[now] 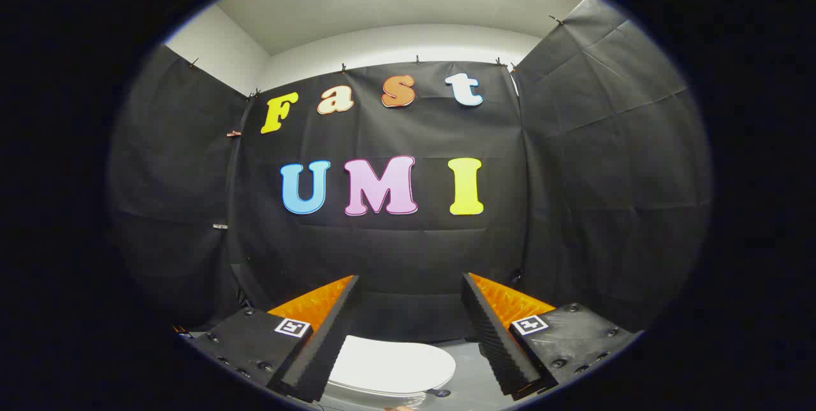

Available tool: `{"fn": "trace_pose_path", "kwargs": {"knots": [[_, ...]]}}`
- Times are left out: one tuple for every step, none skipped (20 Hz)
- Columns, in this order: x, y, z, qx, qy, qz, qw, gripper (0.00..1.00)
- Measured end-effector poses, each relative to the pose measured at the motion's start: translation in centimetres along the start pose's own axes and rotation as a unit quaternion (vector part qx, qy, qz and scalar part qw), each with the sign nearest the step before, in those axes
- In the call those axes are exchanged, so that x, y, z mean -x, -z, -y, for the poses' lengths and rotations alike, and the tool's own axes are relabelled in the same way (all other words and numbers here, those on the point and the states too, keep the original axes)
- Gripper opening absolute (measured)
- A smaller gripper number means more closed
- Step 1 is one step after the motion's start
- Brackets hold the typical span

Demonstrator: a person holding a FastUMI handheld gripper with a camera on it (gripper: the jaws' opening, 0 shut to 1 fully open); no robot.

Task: Open the toilet lid.

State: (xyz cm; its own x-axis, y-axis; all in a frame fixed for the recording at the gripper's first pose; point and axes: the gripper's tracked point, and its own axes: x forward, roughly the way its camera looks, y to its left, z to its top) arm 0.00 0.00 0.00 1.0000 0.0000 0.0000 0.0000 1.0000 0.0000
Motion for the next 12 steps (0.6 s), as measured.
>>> {"fn": "trace_pose_path", "kwargs": {"knots": [[0.07, 0.01, -0.08, -0.001, -0.001, 0.001, 1.0, 0.99], [0.09, -0.03, -0.16, -0.001, -0.001, 0.001, 1.0, 0.99], [0.08, 0.03, -0.19, -0.001, -0.002, 0.001, 1.0, 0.99], [0.14, 0.08, -0.23, 0.0, -0.001, 0.0, 1.0, 0.99], [0.1, 0.11, -0.25, 0.002, -0.001, 0.0, 1.0, 0.99], [0.14, 0.06, -0.26, 0.003, -0.001, 0.0, 1.0, 0.99], [0.08, 0.1, -0.34, 0.003, -0.001, 0.0, 1.0, 0.99], [0.1, 0.03, -0.36, 0.003, -0.002, 0.0, 1.0, 0.99], [0.16, -0.03, -0.3, 0.003, -0.001, 0.001, 1.0, 0.99], [0.19, -0.09, -0.27, 0.003, -0.001, 0.002, 1.0, 0.99], [0.21, -0.19, -0.31, 0.003, -0.001, 0.003, 1.0, 0.99], [0.22, -0.19, -0.29, 0.003, -0.001, 0.003, 1.0, 0.99]]}}
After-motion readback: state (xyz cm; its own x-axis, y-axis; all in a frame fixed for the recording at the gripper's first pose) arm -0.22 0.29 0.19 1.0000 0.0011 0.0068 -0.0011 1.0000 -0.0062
